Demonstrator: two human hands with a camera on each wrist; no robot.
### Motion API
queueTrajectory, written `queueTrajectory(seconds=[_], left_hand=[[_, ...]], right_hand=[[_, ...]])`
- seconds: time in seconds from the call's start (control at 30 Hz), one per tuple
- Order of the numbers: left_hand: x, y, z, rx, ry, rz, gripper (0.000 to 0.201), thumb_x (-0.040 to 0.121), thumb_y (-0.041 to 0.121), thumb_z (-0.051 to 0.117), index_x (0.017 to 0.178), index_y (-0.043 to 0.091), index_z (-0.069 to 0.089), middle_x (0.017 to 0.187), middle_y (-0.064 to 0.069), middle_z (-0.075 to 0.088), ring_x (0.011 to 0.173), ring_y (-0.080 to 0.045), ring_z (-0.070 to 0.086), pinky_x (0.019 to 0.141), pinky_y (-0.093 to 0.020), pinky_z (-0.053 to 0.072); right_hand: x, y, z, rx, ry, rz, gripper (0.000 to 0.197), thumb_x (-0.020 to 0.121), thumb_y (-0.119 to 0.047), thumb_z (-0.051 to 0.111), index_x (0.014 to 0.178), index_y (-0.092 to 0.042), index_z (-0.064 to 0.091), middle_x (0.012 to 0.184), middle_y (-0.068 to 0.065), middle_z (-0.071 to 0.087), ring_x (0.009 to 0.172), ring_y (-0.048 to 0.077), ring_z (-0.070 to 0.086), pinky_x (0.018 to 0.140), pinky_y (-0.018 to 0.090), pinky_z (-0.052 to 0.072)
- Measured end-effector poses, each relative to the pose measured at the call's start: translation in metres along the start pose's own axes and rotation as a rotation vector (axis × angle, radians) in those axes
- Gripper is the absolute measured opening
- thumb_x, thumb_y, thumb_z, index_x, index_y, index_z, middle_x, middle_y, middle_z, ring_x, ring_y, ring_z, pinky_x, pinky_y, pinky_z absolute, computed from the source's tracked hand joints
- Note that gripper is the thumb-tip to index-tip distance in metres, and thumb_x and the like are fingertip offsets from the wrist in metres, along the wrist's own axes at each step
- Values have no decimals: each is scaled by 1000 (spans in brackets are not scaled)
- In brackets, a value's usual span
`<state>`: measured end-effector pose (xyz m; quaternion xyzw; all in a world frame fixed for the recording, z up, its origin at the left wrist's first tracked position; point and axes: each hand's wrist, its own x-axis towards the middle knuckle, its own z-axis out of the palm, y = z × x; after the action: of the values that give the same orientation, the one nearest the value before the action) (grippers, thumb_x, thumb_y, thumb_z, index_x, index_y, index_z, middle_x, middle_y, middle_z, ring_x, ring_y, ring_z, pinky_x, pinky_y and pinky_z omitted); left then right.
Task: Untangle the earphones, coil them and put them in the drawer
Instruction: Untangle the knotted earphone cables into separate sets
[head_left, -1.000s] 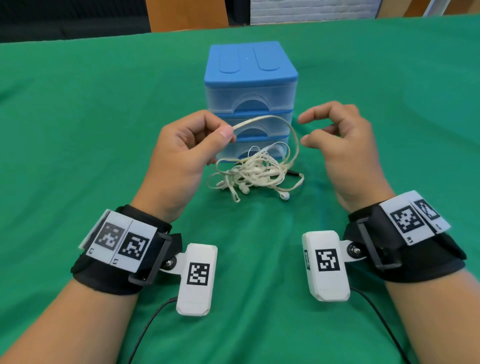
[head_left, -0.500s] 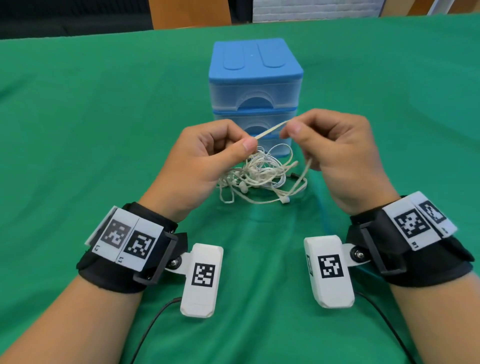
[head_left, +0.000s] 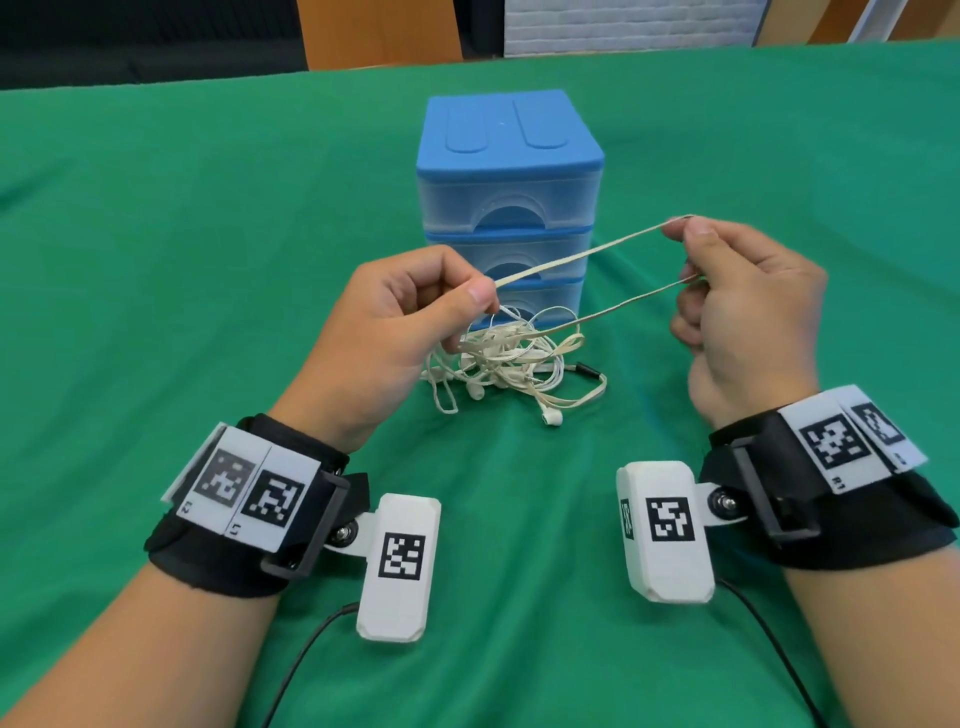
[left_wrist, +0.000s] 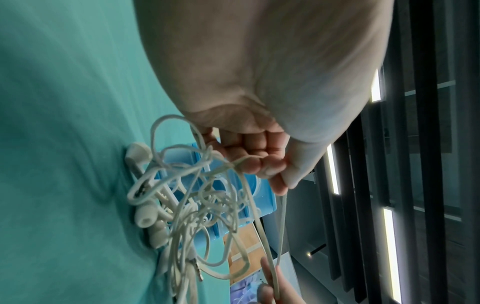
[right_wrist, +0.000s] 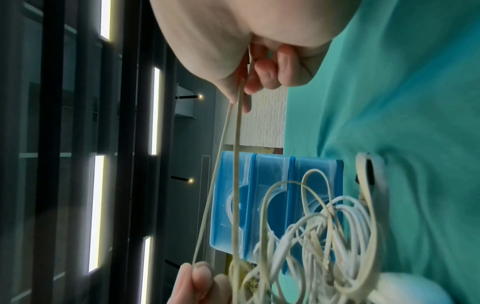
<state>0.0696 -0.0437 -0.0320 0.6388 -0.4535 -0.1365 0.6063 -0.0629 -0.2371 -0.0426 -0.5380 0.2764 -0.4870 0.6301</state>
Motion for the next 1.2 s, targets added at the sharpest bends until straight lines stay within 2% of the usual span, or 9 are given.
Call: queueTrajectory(seconds=[0.2, 0.33, 0.43, 0.57, 0.73, 0.83, 0.9, 1.1, 1.2], left_hand=[[1, -6, -1, 16, 78, -42, 15, 96, 8, 65, 83, 2, 68, 56, 11, 53, 52, -1, 35, 52, -13, 29], [1, -5, 0, 44, 23, -53, 16, 92, 17, 70, 85, 3, 73, 71, -35, 53, 65, -19, 40, 61, -27, 32], [0, -3, 2, 46, -21, -67, 15, 93, 16, 71, 83, 4, 73, 68, -32, 51, 69, -24, 38, 63, -33, 29], [-2, -1, 4, 61, -64, -62, 16, 92, 16, 72, 83, 2, 73, 67, -31, 50, 67, -23, 37, 59, -38, 26], [-2, -1, 5, 49, -74, -87, 19, 93, 15, 70, 84, -2, 70, 67, -11, 54, 64, -18, 43, 58, -29, 35], [-2, 0, 5, 32, -69, -93, 15, 94, 11, 67, 84, -1, 69, 68, -7, 59, 64, -12, 50, 62, -21, 41], [-2, -1, 4, 25, -64, -96, 14, 94, 10, 66, 83, 2, 69, 66, -2, 60, 64, -9, 51, 63, -17, 41], [0, -4, 0, 7, -26, -84, 10, 95, 6, 64, 88, 1, 69, 74, -8, 64, 68, -8, 58, 70, -16, 47], [0, -3, 0, 3, 8, -57, 9, 95, 6, 65, 89, 0, 69, 74, -13, 64, 67, -9, 58, 70, -17, 47]], right_hand=[[-6, -8, 6, -93, -148, -149, 58, 68, -9, 57, 122, -22, 71, 105, 4, 55, 66, 17, 38, 53, 19, 34], [-19, -11, 8, -104, -457, -236, 43, 82, -5, 62, 124, -13, 68, 111, 5, 66, 50, 15, 32, 45, 18, 29], [-28, -8, 15, -186, -687, -172, 32, 89, -7, 67, 121, -9, 69, 112, 8, 73, 53, 9, 51, 46, 17, 39], [-30, -3, 19, -295, -785, -172, 9, 92, -5, 69, 98, -2, 75, 79, 15, 71, 63, 19, 58, 56, 28, 50], [-24, -3, 18, -294, -628, -261, 8, 90, -10, 71, 83, -7, 70, 68, 7, 58, 61, 13, 45, 58, 24, 37], [-19, -3, 17, -214, -425, -321, 14, 94, -13, 66, 82, -17, 63, 67, 18, 48, 59, 26, 36, 55, 40, 30], [-15, -4, 15, -136, -283, -320, 16, 96, -15, 63, 82, -21, 61, 67, 7, 48, 58, 23, 34, 55, 44, 26], [2, 3, 4, -74, -27, -281, 13, 92, -32, 64, 79, -27, 62, 72, -4, 49, 67, 24, 38, 63, 40, 34], [0, 3, 4, -161, -58, -243, 13, 91, -15, 65, 83, -26, 66, 86, -3, 63, 66, 25, 52, 55, 27, 41]])
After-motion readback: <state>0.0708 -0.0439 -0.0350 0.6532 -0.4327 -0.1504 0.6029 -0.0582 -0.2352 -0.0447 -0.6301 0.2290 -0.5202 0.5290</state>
